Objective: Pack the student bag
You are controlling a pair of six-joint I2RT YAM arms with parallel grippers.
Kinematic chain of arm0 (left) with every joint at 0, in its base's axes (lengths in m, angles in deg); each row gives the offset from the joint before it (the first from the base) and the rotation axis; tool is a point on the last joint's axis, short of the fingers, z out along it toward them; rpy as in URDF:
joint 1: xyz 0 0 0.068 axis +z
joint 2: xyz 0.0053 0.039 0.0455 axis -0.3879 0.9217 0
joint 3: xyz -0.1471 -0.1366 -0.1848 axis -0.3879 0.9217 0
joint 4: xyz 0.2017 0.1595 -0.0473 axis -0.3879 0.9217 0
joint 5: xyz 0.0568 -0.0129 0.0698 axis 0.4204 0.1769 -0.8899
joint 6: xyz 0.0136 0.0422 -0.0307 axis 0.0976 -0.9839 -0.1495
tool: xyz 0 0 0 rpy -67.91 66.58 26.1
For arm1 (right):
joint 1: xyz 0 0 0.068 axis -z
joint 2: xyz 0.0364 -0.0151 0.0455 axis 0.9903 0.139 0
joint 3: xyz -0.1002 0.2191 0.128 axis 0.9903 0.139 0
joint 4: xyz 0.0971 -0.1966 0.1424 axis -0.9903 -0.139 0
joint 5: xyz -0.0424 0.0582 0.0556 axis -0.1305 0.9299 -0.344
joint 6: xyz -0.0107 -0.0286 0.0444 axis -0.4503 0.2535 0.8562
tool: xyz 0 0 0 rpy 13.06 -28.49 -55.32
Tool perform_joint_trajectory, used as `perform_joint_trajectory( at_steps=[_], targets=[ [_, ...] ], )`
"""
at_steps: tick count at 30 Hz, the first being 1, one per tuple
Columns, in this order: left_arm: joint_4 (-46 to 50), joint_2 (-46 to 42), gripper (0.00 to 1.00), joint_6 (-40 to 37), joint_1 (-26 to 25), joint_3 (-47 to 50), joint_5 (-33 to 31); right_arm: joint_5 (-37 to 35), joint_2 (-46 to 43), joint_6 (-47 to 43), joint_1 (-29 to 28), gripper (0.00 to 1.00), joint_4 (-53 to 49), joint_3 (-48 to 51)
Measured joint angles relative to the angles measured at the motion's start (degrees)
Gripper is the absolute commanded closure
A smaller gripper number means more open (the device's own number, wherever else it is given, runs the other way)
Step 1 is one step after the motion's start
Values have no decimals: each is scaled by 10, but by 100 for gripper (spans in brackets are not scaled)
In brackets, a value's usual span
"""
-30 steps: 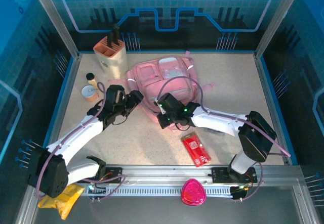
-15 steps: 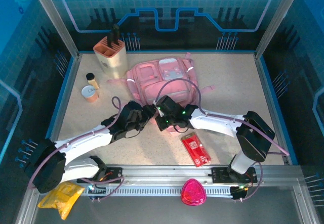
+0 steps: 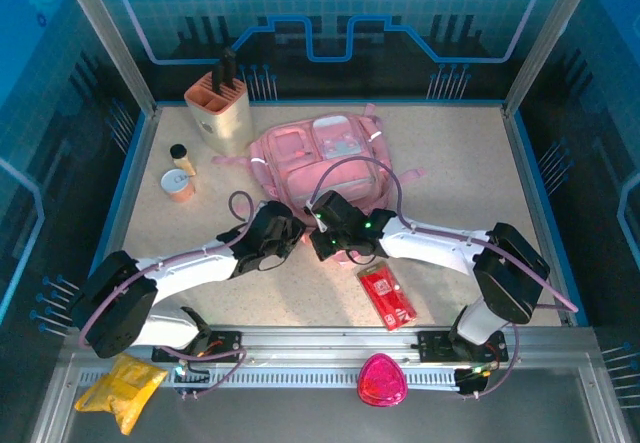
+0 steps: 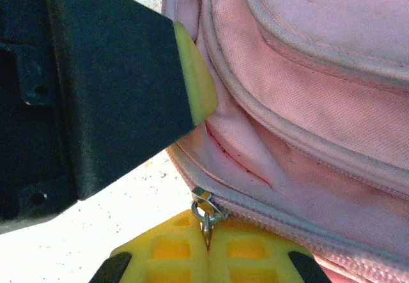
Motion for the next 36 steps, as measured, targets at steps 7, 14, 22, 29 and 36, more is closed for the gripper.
perform_joint_trajectory(
  at_steps=[7, 14, 22, 29, 36],
  targets=[
    [61, -22, 100, -30, 20, -22, -5, -16, -28, -17, 0, 100, -21, 3],
    [127, -82, 100, -99, 116, -22, 18, -5, -77, -28, 34, 100, -40, 26],
    [173, -97, 100, -189, 186, -24, 71, 20, -89, -43, 59, 100, -71, 26],
    [230, -58, 75, -275, 227, -83, 94, 20, -60, -40, 22, 100, -78, -1],
    [226, -91, 48, -296, 235, -70, 106, 23, -48, -24, 19, 100, -80, -2]
  ],
)
